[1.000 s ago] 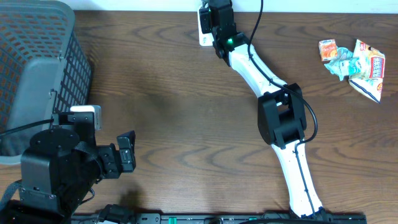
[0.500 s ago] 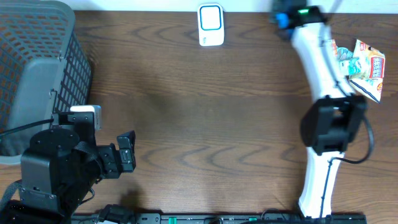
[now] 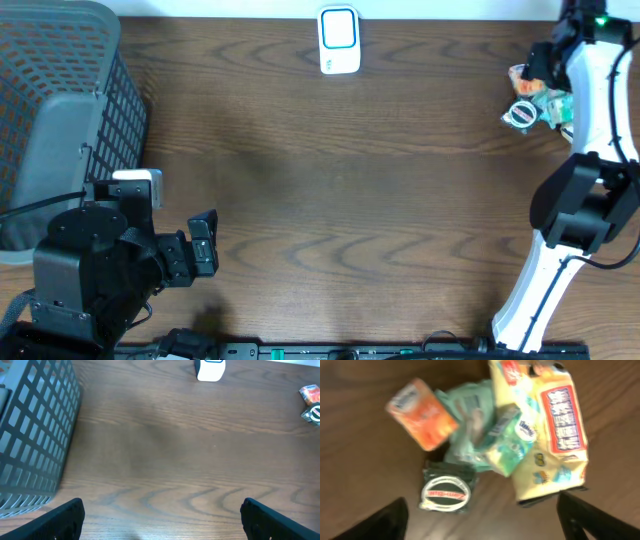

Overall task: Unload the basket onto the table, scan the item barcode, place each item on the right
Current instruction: 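Carry the Zam-Buk tin right and drop it on the pile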

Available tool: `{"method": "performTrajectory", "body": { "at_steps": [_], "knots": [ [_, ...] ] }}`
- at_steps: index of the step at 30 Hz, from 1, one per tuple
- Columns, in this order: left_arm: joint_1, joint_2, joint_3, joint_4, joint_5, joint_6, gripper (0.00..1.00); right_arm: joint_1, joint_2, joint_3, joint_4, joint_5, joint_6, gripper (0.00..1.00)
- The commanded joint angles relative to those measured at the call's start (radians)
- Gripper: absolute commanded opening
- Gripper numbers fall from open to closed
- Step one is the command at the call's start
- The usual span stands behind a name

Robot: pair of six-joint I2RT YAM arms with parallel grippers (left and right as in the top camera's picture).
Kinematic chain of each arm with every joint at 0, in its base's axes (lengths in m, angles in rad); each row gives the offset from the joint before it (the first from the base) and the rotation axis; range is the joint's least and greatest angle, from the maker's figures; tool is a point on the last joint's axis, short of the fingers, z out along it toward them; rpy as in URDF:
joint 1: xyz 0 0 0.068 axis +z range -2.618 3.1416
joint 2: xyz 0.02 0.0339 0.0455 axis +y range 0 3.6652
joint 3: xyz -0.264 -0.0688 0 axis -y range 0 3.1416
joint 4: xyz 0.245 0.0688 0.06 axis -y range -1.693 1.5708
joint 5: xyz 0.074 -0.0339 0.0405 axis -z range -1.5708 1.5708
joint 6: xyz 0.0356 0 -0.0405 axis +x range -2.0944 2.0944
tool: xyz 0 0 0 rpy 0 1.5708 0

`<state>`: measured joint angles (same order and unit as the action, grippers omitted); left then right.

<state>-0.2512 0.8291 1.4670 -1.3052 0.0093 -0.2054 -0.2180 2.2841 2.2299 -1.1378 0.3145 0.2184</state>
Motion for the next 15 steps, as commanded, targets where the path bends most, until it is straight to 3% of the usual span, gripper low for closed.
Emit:
{"method": "performTrajectory", "body": {
  "at_steps": [1,15],
  "knots": [
    [0.003,-0.001,0.009,-0.001,-0.002,0.002,0.98,-0.015,-0.035,0.006,-0.032,-0.018,0.013,0.97],
    [0.003,-0.001,0.009,-0.001,-0.002,0.002,0.98,0.046,-0.375,0.006,-0.195,-0.384,0.013,0.99]
  ]
}}
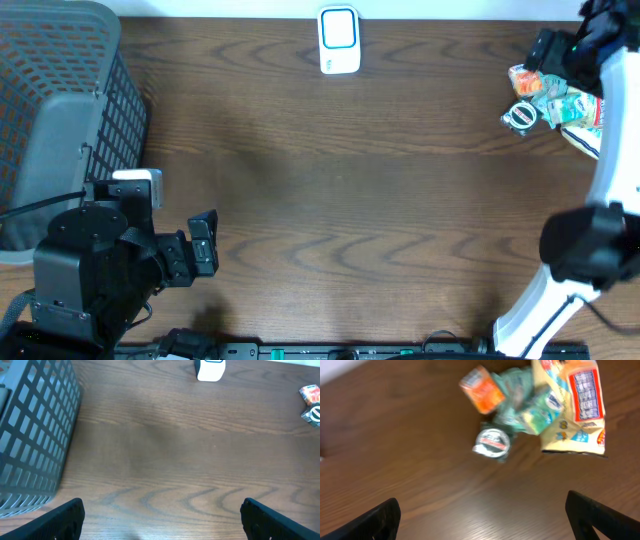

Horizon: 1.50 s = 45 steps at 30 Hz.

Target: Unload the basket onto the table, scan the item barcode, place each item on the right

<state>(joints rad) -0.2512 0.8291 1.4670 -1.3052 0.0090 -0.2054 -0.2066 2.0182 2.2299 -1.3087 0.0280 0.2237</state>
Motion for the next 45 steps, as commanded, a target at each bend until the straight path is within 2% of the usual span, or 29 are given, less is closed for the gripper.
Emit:
{"method": "performTrajectory", "body": {
  "at_steps": [1,10,14,24,30,32,38,45],
  "knots": [
    [0.003,-0.001,0.009,-0.001,-0.002,0.002,0.98,0.046,-0.132,0.006,-0.033,-0.097,0.008,0.99],
    [0.003,-0.001,0.009,-0.001,-0.002,0.002,0.98,0.188,-0.33,-0.032,-0.11,-0.078,0.007,0.99],
    [0.003,-0.001,0.009,-0.001,-0.002,0.002,0.98,0.248,-0.408,-0.078,-0.11,-0.013,0.008,0.99],
    [0.003,-0.001,0.009,-0.001,-0.002,0.002,0.98,0.29,-0.61,-0.212,-0.153,-0.005,0.008,0.99],
    [0.003,-0.001,0.009,-0.001,-0.002,0.002,0.98,0.316,-0.795,-0.435,-0.103,-0.005,0.028,0.99],
    [0.003,-0.001,0.009,-0.001,-0.002,0.002,0.98,0.326,-0.912,-0.573,-0.06,-0.013,0.04,0.99],
    [0.003,-0.001,0.009,-0.001,-0.002,0.002,0.98,0.326,-1.162,-0.81,0.013,-0.088,0.053,0.99],
    [0.003,-0.001,0.009,-0.001,-0.002,0.002,0.97,0.326,-1.452,-0.98,0.021,-0.124,0.052,0.99]
  ]
}}
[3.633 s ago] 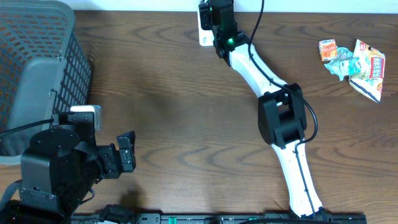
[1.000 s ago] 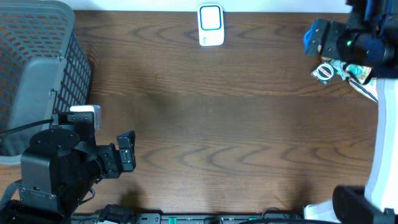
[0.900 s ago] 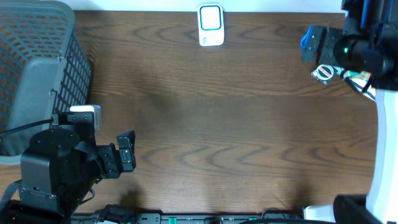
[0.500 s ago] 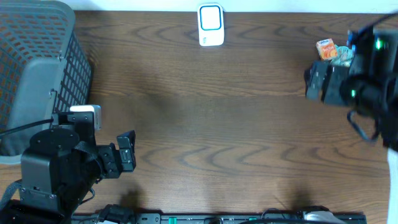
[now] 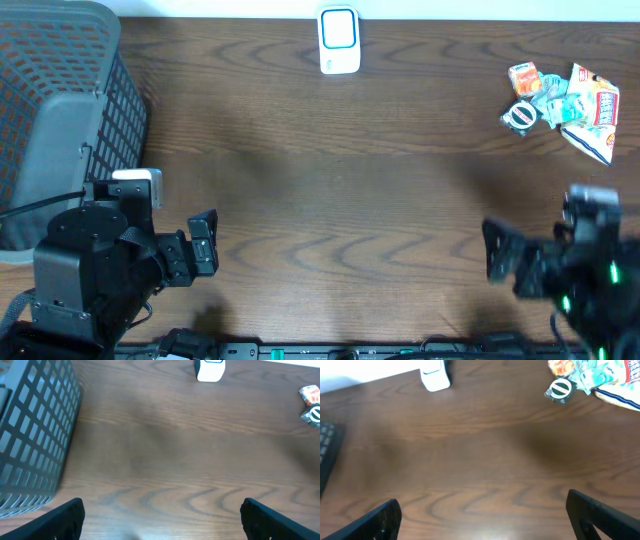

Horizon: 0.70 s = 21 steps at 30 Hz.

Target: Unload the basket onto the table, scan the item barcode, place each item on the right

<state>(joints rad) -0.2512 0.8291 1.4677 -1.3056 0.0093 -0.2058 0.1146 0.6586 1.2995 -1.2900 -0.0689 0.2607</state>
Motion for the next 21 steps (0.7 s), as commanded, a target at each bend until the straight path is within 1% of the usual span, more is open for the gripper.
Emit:
{"method": "performTrajectory", "body": {
  "at_steps": [1,6,11,17,21],
  "knots": [
    [0.003,-0.001,0.008,0.0,-0.002,0.002,0.98,0.005,-0.133,-0.066,-0.001,-0.027,0.015,0.99],
    [0.003,-0.001,0.008,0.0,-0.002,0.002,0.98,0.005,-0.256,-0.085,-0.058,-0.043,0.016,0.99],
    [0.003,-0.001,0.008,0.0,-0.002,0.002,0.98,0.005,-0.286,-0.085,-0.152,-0.049,0.018,0.99],
    [0.003,-0.001,0.008,0.0,-0.002,0.002,0.98,0.005,-0.286,-0.085,-0.241,-0.179,0.153,0.99],
    [0.003,-0.001,0.008,0.0,-0.002,0.002,0.98,0.005,-0.286,-0.085,-0.281,-0.2,0.18,0.99]
  ]
}}
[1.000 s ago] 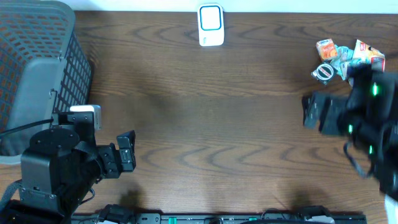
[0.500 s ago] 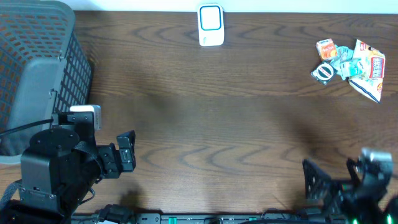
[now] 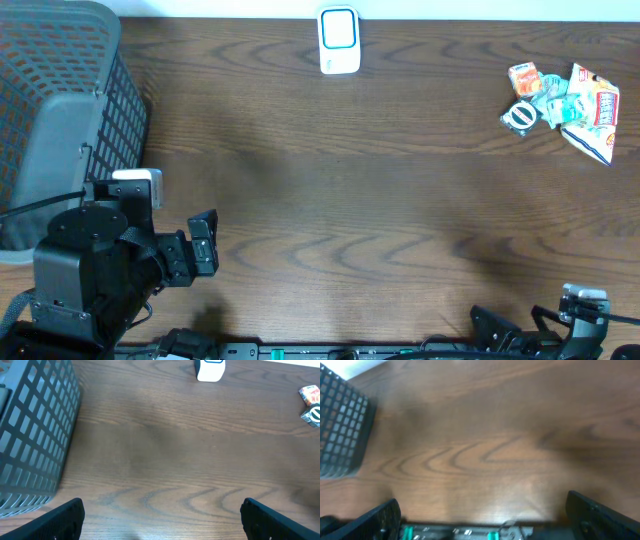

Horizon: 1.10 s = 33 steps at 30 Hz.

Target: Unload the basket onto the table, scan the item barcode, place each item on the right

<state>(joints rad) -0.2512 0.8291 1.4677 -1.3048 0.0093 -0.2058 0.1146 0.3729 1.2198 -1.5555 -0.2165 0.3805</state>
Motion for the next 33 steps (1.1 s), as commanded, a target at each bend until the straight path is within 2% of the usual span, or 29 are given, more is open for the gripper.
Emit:
{"method": "performTrajectory", "body": {
  "at_steps": [1,11,22,25,28,30,33],
  "knots": [
    [0.003,-0.001,0.008,-0.001,-0.002,0.002,0.98,0.005,0.0,-0.005,-0.021,-0.052,0.06,0.99],
    [0.003,-0.001,0.008,-0.001,-0.002,0.002,0.98,0.005,0.0,-0.005,-0.039,-0.05,0.057,0.99],
    [0.003,-0.001,0.008,-0.001,-0.002,0.002,0.98,0.005,0.0,-0.02,-0.023,0.042,-0.002,0.99],
    [0.003,-0.001,0.008,-0.001,-0.002,0.002,0.98,-0.009,-0.008,-0.091,0.105,0.036,-0.051,0.99],
    [0.003,-0.001,0.008,-0.001,-0.002,0.002,0.98,-0.032,-0.024,-0.163,0.237,-0.023,-0.161,0.99],
    [0.003,-0.001,0.008,-0.001,-0.002,0.002,0.98,-0.056,-0.049,-0.245,0.383,-0.064,-0.23,0.99],
    [0.003,-0.001,0.008,-0.001,-0.002,0.002,0.98,-0.074,-0.074,-0.335,0.542,-0.063,-0.233,0.99]
  ]
}}
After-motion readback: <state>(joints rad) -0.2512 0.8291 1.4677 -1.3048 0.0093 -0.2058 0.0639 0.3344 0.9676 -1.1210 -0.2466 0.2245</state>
